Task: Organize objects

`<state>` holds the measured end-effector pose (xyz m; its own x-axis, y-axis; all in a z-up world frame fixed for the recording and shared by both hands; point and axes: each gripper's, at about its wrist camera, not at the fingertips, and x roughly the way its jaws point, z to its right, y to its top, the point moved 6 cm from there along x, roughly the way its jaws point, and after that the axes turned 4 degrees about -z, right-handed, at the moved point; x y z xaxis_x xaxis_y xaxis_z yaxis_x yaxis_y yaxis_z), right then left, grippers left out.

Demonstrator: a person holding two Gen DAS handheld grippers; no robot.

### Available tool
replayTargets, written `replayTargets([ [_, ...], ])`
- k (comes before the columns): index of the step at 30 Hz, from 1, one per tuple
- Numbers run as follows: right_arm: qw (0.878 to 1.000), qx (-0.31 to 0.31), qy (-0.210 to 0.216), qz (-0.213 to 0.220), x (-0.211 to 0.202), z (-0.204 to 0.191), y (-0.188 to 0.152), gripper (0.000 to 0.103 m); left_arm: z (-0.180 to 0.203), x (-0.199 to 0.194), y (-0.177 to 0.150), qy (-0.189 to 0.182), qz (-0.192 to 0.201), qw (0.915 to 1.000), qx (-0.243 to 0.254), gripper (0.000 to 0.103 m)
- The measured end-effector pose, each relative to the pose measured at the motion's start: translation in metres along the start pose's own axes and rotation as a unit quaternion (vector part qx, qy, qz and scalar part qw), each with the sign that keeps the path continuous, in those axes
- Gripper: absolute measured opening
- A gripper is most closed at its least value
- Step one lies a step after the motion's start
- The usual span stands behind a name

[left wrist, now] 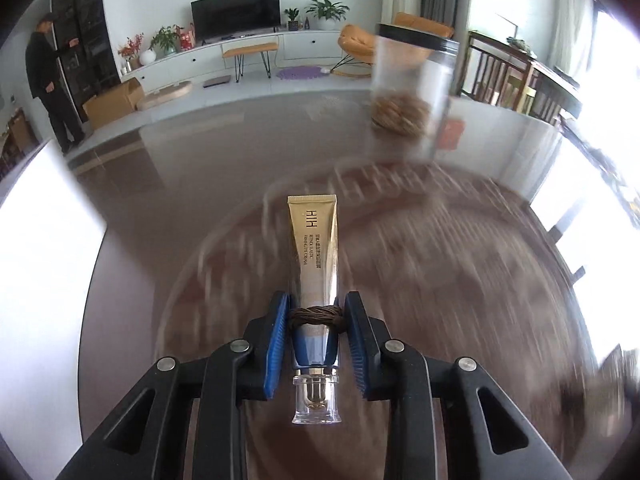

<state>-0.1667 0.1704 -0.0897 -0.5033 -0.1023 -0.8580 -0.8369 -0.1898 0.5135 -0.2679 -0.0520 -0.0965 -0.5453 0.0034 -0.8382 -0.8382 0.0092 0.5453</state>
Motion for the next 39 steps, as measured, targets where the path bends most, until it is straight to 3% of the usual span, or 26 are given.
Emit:
replayTargets([
  [6,1.000,0.005,-0.004,0.003,-0.002,0.001,0.000,0.103,0.005,-0.070,-0.108,-0.002,0.011,0.9999,-0.008,0.029],
  [9,1.000,0.006,-0.008,0.021,-0.008,0.001,0.000,0.103,0.010,-0.087,-0.134,-0.002,0.012,0.9999,0.000,0.030],
  [12,0.998,0.010,-0.028,0.048,-0.020,0.003,-0.002,0.103,0.014,-0.090,-0.138,0.004,0.011,0.9996,0.024,0.036],
  [13,0.998,0.012,-0.031,0.050,-0.022,0.003,-0.003,0.103,0.012,-0.090,-0.137,0.007,0.011,0.9997,0.022,0.054],
  [14,0.998,0.016,-0.035,0.050,-0.023,0.003,-0.005,0.103,0.008,-0.087,-0.136,0.004,0.006,0.9999,0.009,0.079],
  [16,0.998,0.024,-0.042,0.051,-0.026,0.004,-0.009,0.103,0.004,-0.085,-0.135,-0.002,-0.007,0.9999,-0.008,0.088],
  [19,0.997,0.028,-0.050,0.055,-0.031,0.004,-0.013,0.103,0.009,-0.080,-0.137,0.003,-0.018,0.9998,0.008,0.103],
  [39,0.997,0.024,-0.053,0.045,-0.029,0.003,-0.014,0.103,0.008,-0.080,-0.140,-0.003,-0.021,0.9998,0.008,0.103],
])
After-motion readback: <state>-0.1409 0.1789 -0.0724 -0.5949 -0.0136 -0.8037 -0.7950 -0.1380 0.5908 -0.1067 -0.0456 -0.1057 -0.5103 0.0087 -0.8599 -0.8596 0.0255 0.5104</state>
